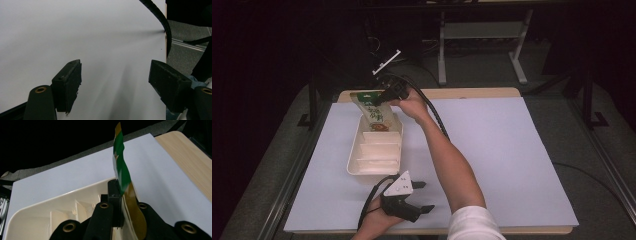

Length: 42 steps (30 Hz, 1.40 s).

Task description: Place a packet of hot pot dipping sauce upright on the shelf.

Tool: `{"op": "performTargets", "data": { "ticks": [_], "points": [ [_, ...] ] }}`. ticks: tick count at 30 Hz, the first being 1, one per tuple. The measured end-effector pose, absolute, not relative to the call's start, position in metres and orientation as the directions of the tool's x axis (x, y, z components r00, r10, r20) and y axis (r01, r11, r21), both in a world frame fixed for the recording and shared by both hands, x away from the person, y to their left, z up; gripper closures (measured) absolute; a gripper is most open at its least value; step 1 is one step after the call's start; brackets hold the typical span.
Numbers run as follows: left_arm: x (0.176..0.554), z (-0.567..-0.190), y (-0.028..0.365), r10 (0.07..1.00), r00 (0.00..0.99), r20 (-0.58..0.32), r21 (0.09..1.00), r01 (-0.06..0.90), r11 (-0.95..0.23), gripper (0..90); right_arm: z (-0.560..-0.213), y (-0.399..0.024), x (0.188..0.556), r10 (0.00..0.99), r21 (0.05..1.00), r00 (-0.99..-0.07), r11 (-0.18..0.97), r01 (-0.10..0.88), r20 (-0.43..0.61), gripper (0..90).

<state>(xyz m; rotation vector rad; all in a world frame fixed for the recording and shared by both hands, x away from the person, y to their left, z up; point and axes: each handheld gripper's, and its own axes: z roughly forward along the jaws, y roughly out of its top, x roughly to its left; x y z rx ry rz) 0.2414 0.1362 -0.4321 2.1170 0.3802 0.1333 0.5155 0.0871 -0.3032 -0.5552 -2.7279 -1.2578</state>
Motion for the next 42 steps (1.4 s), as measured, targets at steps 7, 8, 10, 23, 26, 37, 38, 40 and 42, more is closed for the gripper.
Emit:
{"op": "performTargets", "data": {
  "ticks": [7, 8, 10, 23, 26, 37, 38, 40, 42],
  "points": [
    [0.242, -0.433, 0.137, 0.323, 0.945, -0.057, 0.835, 0.222, -0.503, 25.6, -0.315, 0.088, 0.518, 0.288, 0.719, -0.923, 0.581, 0.381, 0.257, 88.9],
    [0.242, -0.433, 0.136, 0.322, 0.945, -0.057, 0.835, 0.222, -0.503, 25.5, -0.315, 0.087, 0.518, 0.291, 0.716, -0.921, 0.583, 0.385, 0.259, 88.8],
    [0.241, -0.433, 0.136, 0.321, 0.945, -0.058, 0.835, 0.222, -0.504, 25.5, -0.315, 0.085, 0.519, 0.291, 0.716, -0.921, 0.583, 0.385, 0.258, 88.7],
    [0.241, -0.433, 0.133, 0.314, 0.948, -0.059, 0.834, 0.22, -0.505, 24.8, -0.321, 0.06, 0.523, 0.346, 0.697, -0.901, 0.578, 0.424, 0.261, 82.6],
    [0.241, -0.433, 0.134, 0.317, 0.946, -0.07, 0.838, 0.228, -0.496, 24.4, -0.321, 0.056, 0.521, 0.361, 0.692, -0.898, 0.582, 0.428, 0.252, 78.8],
    [0.24, -0.433, 0.132, 0.315, 0.947, -0.07, 0.838, 0.227, -0.497, 23.6, -0.316, 0.038, 0.517, 0.382, 0.699, -0.887, 0.56, 0.445, 0.258, 61.4],
    [0.24, -0.433, 0.132, 0.313, 0.947, -0.069, 0.838, 0.225, -0.497, 23.5, -0.315, 0.037, 0.516, 0.383, 0.7, -0.887, 0.557, 0.446, 0.259, 59.3],
    [0.24, -0.434, 0.131, 0.313, 0.947, -0.068, 0.837, 0.225, -0.499, 23.5, -0.314, 0.033, 0.515, 0.387, 0.699, -0.884, 0.555, 0.452, 0.264, 56.9],
    [0.24, -0.434, 0.131, 0.312, 0.948, -0.068, 0.836, 0.224, -0.5, 23.4, -0.314, 0.031, 0.514, 0.392, 0.697, -0.882, 0.554, 0.454, 0.262, 55.3]
  ]
}}
